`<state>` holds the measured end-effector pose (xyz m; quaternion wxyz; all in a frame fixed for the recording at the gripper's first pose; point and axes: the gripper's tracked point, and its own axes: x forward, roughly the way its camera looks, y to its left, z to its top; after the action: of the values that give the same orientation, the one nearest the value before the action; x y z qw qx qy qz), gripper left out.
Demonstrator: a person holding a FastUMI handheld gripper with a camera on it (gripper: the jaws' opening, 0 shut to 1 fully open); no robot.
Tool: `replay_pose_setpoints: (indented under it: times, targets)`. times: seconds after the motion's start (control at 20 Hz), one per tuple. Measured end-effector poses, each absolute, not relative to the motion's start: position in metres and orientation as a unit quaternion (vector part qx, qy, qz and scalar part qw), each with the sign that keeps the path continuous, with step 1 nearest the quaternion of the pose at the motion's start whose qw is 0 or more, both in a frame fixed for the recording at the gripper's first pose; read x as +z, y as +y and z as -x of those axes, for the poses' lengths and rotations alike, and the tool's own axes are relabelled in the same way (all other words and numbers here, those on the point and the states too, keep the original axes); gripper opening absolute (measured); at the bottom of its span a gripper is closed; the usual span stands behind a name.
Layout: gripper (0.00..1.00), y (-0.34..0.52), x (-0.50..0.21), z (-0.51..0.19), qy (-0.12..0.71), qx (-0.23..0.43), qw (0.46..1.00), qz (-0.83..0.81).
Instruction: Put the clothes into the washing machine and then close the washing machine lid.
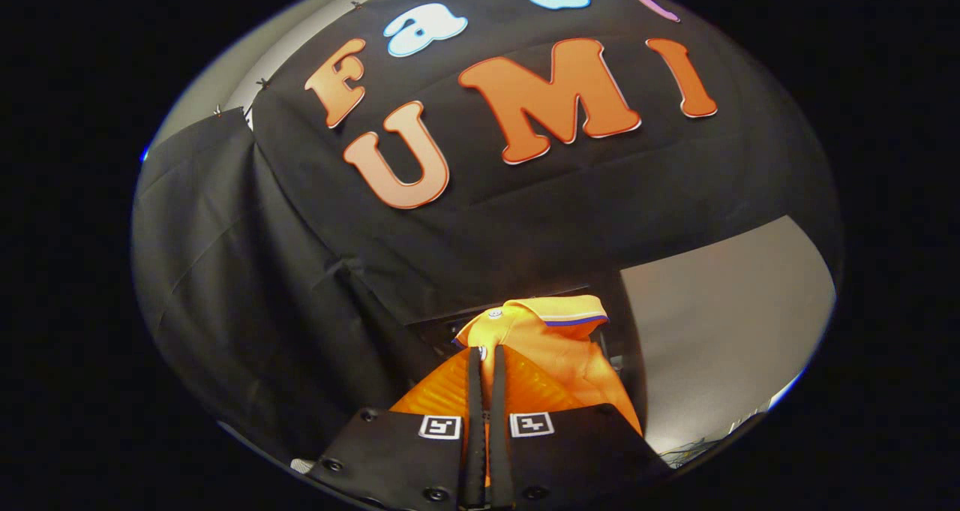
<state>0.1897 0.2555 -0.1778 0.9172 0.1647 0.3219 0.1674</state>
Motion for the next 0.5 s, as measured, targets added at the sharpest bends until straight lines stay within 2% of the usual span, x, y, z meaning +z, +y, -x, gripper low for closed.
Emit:
replay_pose_setpoints:
  times: [0.5]
  targets:
    - [0.1, 0.34, -0.265, -0.205, 0.378, 0.207, 0.887, -0.164]
